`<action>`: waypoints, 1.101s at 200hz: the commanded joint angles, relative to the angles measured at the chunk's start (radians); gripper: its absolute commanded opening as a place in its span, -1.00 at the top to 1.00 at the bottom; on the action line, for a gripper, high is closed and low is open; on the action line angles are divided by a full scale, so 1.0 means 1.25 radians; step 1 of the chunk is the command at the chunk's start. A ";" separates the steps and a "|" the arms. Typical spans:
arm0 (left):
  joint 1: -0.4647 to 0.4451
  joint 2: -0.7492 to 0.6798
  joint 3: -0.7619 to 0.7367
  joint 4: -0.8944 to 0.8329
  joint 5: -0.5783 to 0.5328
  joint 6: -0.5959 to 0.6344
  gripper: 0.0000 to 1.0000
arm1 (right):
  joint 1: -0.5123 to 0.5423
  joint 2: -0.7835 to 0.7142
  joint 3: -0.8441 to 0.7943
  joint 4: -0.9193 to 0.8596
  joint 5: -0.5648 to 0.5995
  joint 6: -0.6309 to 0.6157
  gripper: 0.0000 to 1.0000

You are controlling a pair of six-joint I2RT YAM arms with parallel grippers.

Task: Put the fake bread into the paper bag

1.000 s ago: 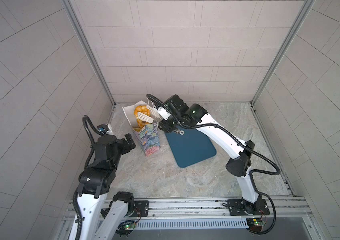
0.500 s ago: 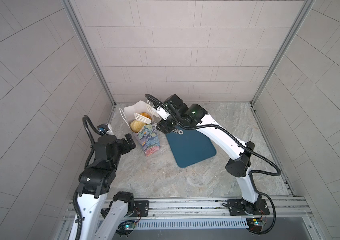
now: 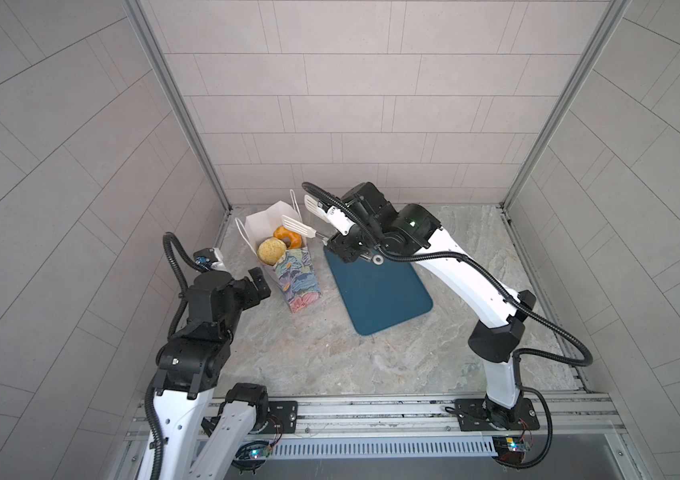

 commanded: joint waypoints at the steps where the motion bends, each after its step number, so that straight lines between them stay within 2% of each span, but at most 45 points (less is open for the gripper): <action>1: -0.004 -0.009 0.000 -0.006 -0.008 -0.013 -1.00 | -0.004 -0.094 -0.081 0.003 0.158 -0.036 -0.16; 36: -0.004 -0.015 -0.011 0.001 -0.007 -0.019 -1.00 | -0.061 -0.226 -0.344 0.107 0.302 -0.044 -0.18; 70: -0.004 -0.019 -0.006 -0.004 -0.018 -0.019 -1.00 | -0.179 -0.360 -0.610 0.243 0.345 -0.002 -0.20; 102: -0.003 -0.026 -0.011 -0.004 -0.023 -0.024 -1.00 | -0.303 -0.421 -0.788 0.307 0.350 0.048 -0.20; 146: -0.003 -0.026 -0.016 -0.002 -0.024 -0.030 -1.00 | -0.407 -0.431 -0.937 0.377 0.350 0.122 -0.21; 167: -0.004 -0.027 -0.015 -0.004 -0.024 -0.030 -1.00 | -0.448 -0.408 -0.973 0.396 0.315 0.177 -0.21; 220: -0.004 -0.038 -0.016 -0.016 -0.035 -0.027 -1.00 | -0.476 -0.332 -1.010 0.453 0.281 0.245 -0.20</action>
